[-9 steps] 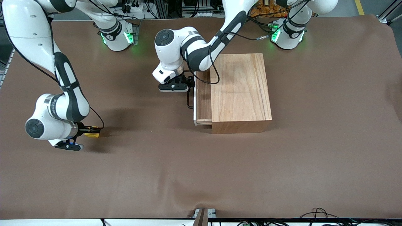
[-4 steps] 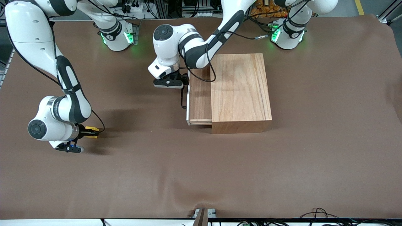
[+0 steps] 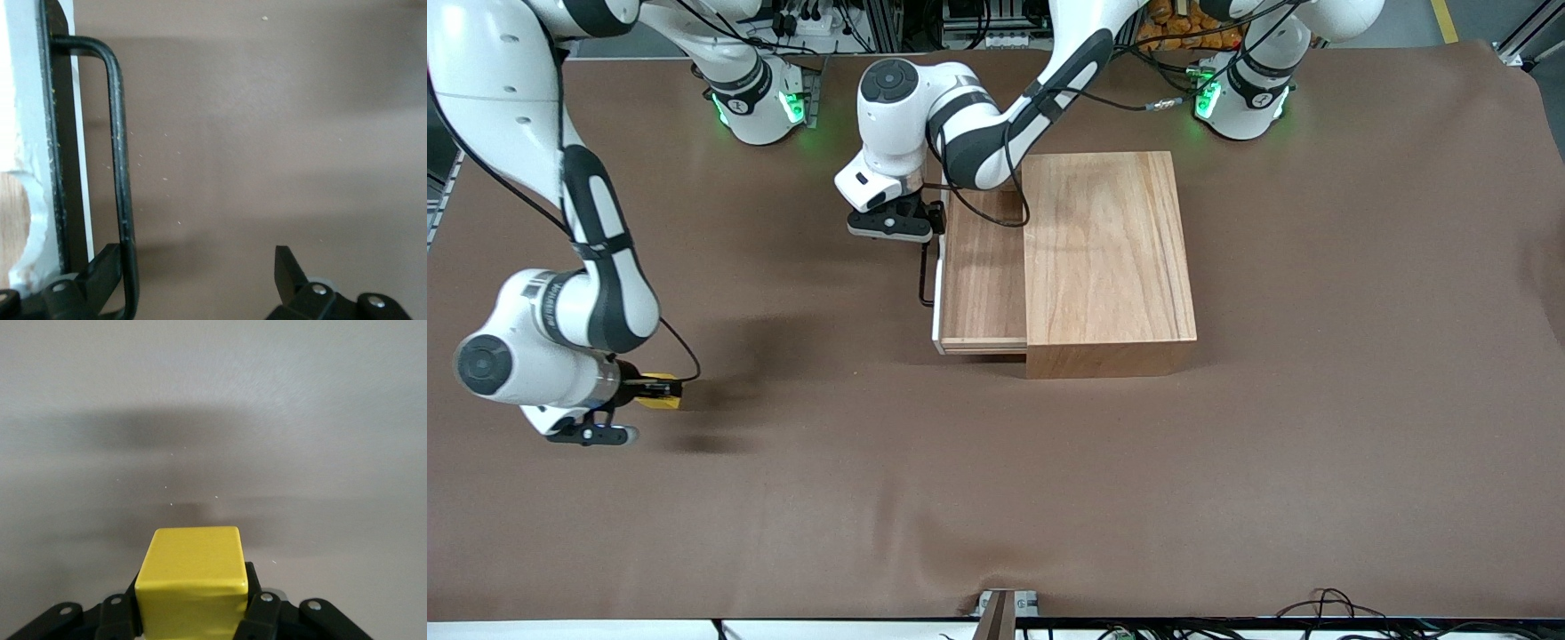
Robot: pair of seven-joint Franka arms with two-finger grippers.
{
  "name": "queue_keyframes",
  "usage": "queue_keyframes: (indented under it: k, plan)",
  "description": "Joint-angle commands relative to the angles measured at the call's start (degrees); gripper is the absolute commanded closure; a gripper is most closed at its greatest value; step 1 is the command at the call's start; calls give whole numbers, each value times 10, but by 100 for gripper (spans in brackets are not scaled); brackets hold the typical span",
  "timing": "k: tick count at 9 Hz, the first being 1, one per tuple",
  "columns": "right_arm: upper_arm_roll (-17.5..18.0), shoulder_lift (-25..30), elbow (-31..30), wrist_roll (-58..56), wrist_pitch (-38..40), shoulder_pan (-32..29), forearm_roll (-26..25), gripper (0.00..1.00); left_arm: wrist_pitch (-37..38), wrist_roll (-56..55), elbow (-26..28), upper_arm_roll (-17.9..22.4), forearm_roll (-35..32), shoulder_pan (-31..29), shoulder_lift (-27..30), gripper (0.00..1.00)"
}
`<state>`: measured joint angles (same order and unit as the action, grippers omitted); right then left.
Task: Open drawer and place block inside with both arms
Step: 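Grasp the yellow cube with the right gripper while the left gripper pulls the drawer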
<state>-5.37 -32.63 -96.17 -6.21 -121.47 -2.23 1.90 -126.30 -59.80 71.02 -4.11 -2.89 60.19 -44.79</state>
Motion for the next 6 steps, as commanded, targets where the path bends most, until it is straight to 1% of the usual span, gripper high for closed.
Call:
queue_keyframes:
  k: [1, 2, 3, 5, 6]
  plan:
    - [7, 69, 11, -36, 77, -11, 4, 100, -2, -1, -11, -8, 28, -2, 17, 0]
    - [7, 90, 21, -50, 115, -12, 4, 100, 6, 1, -9, -4, 35, -9, 36, 0]
    - [7, 112, 34, -53, 159, -12, 6, 100, 24, 1, -8, -2, 35, -13, 43, 0]
    - [12, 159, 51, -54, 243, -5, 12, 100, 52, 6, -3, 2, 33, -42, 85, 0]
    - [27, 186, 51, -47, 272, 6, 13, 100, 82, 20, -2, 2, 34, -60, 107, 0]
